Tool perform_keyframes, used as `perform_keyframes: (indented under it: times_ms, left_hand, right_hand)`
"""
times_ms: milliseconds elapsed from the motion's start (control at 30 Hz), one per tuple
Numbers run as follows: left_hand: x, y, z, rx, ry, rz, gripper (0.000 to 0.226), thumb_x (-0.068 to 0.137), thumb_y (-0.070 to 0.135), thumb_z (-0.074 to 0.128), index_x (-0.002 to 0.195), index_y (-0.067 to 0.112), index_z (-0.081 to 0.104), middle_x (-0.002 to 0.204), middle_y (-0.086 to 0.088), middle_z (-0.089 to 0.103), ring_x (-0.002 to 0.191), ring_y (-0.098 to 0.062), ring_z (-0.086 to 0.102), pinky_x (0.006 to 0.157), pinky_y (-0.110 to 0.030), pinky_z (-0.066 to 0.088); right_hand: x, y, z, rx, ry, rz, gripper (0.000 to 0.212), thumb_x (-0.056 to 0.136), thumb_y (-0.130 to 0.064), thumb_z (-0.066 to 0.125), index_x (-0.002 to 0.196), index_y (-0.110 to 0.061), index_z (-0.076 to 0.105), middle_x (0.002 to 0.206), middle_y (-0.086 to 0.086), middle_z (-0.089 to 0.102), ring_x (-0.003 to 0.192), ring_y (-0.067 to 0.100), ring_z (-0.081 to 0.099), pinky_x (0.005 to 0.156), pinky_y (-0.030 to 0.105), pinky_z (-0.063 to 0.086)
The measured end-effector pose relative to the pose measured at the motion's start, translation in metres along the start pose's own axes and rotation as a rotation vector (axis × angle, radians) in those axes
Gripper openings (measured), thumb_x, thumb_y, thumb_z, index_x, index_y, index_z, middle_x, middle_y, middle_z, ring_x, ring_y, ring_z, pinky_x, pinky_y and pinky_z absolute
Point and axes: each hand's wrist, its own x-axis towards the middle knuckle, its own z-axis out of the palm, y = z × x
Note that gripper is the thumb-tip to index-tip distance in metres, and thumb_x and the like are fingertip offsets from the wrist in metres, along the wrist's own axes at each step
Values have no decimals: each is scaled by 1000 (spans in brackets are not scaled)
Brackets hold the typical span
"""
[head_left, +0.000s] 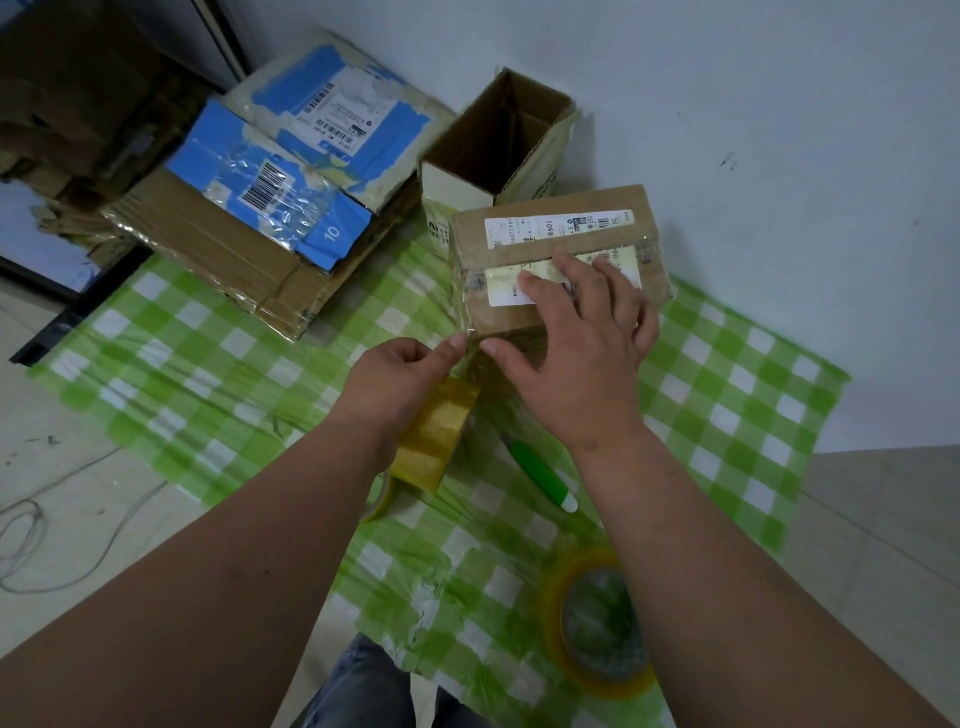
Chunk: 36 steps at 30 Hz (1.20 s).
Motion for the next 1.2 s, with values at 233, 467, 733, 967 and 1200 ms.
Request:
perform_keyframes:
  times_ms: [233,467,733,967,1200]
  left_hand:
    - [-1,-3,-1,-81,-10,-17,64,71,60,77,92,1,67,79,-4,60,74,-19,54,64,-36,44]
    - [0,-3,0,-82,-12,20,39,70,52,82,64,20,61,69,-2,61,71,-21,57,64,-38,47]
    - [1,-2,-3,-65,-32,48,39,81,48,75,80,10,67,73,-4,61,72,-21,54,63,-36,45]
    - [0,-3,-9,-91,-18,7,30,91,44,65,75,19,72,83,-5,71,73,-21,57,66,-38,46]
    - [0,-4,-9,-97,-18,4,28,90,41,66,70,22,69,69,0,67,70,-22,56,64,-39,46]
  right_hand:
    - [0,0,0,49,-34,3,66,70,-61,66,128,-32,55,149,-3,39,141,28,23,111,57,16]
    - [0,-4,2,50,-9,27,72,67,-75,60,125,-32,54,148,-3,39,142,27,23,113,57,14]
    - [0,-10,3,22,-7,74,79,64,-83,54,124,-31,55,148,-3,39,143,26,22,115,55,11]
    - [3,-22,8,-8,53,138,83,58,-83,57,118,-26,57,144,0,43,142,28,25,116,56,9]
    - [3,-37,23,-71,89,153,72,63,-64,58,114,-13,53,141,12,45,140,41,28,115,61,11]
